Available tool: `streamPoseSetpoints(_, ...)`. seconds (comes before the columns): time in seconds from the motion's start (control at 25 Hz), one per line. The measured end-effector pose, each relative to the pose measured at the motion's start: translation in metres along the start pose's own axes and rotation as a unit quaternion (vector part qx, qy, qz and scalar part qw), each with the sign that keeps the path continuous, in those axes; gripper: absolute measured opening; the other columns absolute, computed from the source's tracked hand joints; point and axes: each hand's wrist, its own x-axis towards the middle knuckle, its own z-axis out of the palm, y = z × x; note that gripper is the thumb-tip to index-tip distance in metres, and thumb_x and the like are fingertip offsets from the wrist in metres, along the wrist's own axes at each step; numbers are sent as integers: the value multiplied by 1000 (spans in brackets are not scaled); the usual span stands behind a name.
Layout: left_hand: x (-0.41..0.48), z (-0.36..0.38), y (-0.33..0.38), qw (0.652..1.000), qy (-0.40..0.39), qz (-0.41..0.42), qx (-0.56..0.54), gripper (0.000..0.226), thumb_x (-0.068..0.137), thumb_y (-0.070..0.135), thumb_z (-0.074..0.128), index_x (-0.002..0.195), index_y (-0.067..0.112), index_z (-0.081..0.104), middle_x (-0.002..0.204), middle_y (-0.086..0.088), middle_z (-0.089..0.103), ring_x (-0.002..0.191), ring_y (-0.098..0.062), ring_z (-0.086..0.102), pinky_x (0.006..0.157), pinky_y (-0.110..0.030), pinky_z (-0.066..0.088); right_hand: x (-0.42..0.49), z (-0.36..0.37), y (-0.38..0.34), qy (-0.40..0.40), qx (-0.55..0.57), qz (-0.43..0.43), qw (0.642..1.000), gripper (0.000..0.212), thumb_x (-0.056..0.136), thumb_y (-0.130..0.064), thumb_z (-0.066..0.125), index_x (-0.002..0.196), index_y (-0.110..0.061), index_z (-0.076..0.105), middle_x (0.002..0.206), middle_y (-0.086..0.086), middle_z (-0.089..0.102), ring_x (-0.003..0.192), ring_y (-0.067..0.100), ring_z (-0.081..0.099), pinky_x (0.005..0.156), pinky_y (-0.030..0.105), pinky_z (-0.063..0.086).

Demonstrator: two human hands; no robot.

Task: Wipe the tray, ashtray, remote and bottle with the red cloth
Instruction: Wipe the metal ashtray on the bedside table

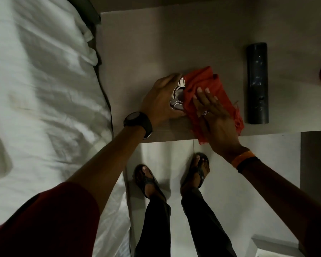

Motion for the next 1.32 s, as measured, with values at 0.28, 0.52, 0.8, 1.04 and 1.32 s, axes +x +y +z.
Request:
streamPoseSetpoints(0.28,-1,6,-6,995,17,-55,-76,131,61,48,92,158,14,11,154,-5,46,140,-21,47,114,-41,45,47,9,-12,66,60,63,994,52,103,-29,28,151,-11,34,162,10,32,153,29,23,127,48,21)
streamPoseSetpoints(0.52,-51,39,36,990,78,-116,-32,121,65,50,88,156,9,20,159,-18,35,147,-33,35,123,-46,32,5,17,-19,75,134,144,978,48,106,-18,35,154,-13,27,164,9,26,154,26,18,127,45,8)
streamPoseSetpoints(0.8,-77,19,29,993,68,-71,67,96,73,35,85,151,10,34,148,-15,47,136,-33,44,113,-46,40,41,-8,4,118,178,144,966,34,103,-9,45,135,-4,57,138,17,61,130,23,53,113,26,35)
streamPoseSetpoints(1.04,-23,7,24,996,-42,49,59,83,75,32,86,143,5,47,147,-16,52,141,-31,43,117,-43,38,11,2,-10,153,259,146,942,38,103,-14,45,140,-8,51,146,6,52,127,17,56,112,23,44)
streamPoseSetpoints(1.32,-38,24,22,997,43,4,67,88,77,28,83,149,6,38,150,-15,47,141,-31,41,115,-33,37,-18,50,-30,135,108,121,977,56,101,-16,41,154,-14,24,166,6,19,154,17,5,127,39,9)
